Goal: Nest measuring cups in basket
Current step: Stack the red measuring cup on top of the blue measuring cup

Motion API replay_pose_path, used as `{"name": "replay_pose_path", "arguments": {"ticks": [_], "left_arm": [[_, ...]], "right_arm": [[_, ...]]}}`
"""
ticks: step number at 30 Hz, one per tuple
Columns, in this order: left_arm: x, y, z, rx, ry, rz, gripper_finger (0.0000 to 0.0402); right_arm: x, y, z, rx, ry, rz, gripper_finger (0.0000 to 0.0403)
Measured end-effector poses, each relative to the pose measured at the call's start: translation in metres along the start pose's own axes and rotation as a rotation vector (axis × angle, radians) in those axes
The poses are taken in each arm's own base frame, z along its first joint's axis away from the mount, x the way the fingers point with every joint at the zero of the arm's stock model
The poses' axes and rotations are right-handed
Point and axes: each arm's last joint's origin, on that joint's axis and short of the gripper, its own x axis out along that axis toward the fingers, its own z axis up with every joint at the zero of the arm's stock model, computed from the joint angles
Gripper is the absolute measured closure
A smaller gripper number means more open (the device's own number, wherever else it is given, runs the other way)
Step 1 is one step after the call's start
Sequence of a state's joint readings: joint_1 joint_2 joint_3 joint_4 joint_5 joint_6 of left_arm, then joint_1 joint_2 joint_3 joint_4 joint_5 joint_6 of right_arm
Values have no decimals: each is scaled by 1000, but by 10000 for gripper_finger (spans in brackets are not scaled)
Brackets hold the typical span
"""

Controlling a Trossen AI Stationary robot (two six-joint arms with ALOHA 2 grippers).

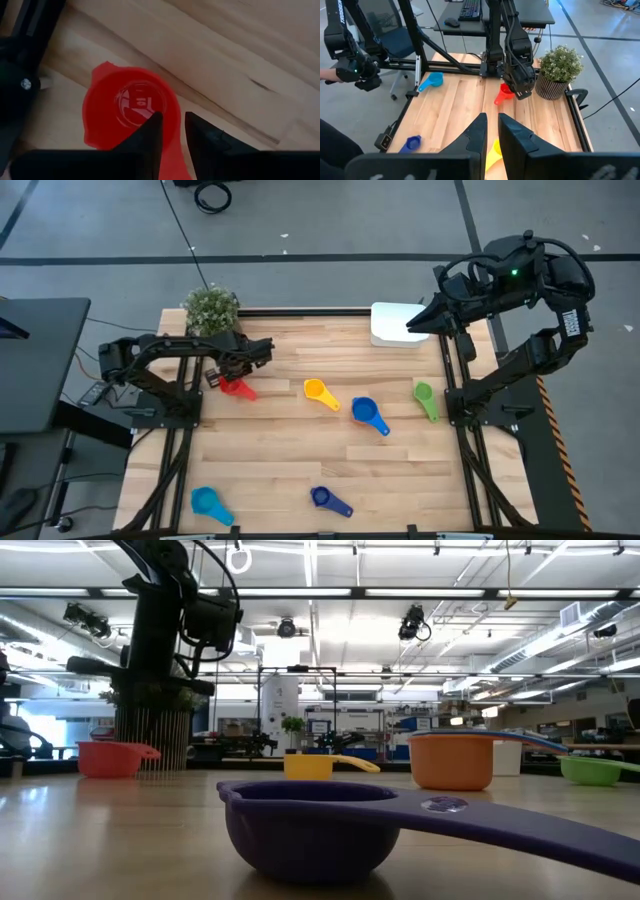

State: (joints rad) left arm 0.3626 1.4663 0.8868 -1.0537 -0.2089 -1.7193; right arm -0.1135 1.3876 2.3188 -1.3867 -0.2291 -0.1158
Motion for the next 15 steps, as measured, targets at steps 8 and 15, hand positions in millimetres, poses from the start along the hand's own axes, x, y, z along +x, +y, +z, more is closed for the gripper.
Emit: {"name": "replay_pose_path", "arguments": {"ticks": [8, 15], "left_arm": [[15, 4, -3, -43, -1, -14, 313], [21, 6, -3, -55, -2, -19, 313]], "right_arm": [[0, 0, 0, -19, 0, 0, 351], [0, 0, 0, -19, 0, 0, 351]]}}
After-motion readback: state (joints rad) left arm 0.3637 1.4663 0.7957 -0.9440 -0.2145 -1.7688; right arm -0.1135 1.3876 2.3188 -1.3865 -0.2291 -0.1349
